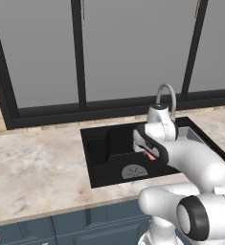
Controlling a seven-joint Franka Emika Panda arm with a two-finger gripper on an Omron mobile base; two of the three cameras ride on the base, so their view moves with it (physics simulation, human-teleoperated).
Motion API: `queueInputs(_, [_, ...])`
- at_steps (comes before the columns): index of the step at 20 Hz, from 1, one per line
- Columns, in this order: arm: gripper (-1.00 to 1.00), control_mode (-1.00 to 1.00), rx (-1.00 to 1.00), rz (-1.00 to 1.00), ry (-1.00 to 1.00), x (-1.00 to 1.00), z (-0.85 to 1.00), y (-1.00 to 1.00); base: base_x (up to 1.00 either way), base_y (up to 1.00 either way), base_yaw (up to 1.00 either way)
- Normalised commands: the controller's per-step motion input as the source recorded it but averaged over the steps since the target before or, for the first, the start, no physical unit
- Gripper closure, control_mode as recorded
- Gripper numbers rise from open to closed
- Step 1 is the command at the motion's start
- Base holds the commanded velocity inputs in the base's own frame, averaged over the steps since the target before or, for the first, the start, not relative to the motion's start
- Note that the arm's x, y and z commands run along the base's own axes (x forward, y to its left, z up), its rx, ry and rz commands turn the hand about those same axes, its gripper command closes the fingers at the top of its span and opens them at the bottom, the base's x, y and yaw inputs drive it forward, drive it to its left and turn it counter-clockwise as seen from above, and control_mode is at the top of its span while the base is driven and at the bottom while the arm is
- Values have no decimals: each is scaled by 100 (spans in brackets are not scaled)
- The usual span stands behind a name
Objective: Pick up the bar soap and bar soap from the sink, and place them back in the cabinet, and close the cabinet door.
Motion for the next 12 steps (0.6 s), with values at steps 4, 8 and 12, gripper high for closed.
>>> queueInputs(4, [100,-100,0,-7,0,-35,39,0,0,0,0])
queueInputs(8, [100,-100,0,-7,0,-32,50,0,0,0,0])
queueInputs(12, [100,-100,0,-4,0,-33,50,0,0,0,0])
